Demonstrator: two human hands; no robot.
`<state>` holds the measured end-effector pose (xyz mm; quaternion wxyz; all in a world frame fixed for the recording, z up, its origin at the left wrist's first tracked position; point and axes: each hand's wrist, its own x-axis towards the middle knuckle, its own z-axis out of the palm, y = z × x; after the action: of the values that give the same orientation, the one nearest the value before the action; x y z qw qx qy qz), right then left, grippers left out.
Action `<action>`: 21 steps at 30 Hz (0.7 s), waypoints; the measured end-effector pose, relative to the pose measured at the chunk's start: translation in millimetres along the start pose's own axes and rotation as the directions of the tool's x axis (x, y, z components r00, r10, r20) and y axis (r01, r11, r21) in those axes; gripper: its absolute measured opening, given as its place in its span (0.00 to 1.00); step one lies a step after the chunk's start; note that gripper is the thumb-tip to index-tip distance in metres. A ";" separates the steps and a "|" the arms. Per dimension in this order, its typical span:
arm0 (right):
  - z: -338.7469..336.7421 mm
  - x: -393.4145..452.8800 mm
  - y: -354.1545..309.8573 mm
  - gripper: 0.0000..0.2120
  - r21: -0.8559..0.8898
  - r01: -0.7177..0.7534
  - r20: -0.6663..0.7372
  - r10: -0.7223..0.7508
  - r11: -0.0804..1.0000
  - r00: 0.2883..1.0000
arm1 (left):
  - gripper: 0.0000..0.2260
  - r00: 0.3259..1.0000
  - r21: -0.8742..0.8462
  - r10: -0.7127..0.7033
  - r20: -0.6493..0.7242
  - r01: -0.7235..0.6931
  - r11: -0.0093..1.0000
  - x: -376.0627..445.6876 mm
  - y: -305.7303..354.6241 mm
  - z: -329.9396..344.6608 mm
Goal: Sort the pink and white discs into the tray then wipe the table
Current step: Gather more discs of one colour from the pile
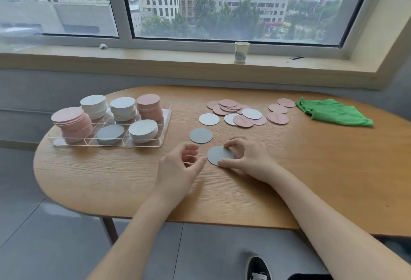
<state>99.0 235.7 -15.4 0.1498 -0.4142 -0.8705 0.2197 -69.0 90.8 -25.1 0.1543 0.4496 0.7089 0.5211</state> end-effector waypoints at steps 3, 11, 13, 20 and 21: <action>-1.2 4.3 0.9 0.30 0.122 -0.047 0.044 0.042 0.991 0.998 | 0.13 1.000 -0.003 -0.002 0.003 0.002 1.000 1.4 -1.0 0.0; 1.0 -16.7 -7.2 0.11 0.683 0.110 -0.089 -0.067 0.722 0.994 | 0.22 0.995 -0.105 -0.020 0.101 0.031 0.994 1.3 0.4 -1.6; 3.2 -20.1 -15.9 0.11 0.745 0.122 -0.086 -0.087 0.655 0.992 | 0.23 0.988 -0.169 -0.020 0.151 0.045 0.985 1.0 2.0 -3.6; 16.3 -12.9 -49.0 0.09 0.827 0.129 -0.098 -0.085 0.548 0.992 | 0.11 0.949 -0.495 -0.103 0.297 0.245 0.834 -1.7 1.1 -11.5; 16.5 -9.2 -50.6 0.08 0.821 0.123 -0.099 -0.073 0.558 0.992 | 0.09 0.952 -0.518 -0.119 0.282 0.255 0.816 -1.8 0.1 -12.9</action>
<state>64.2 195.9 -4.7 0.3609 -0.2529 -0.6842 0.5811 -76.8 81.6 -20.2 0.4106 0.3726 0.5471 0.6271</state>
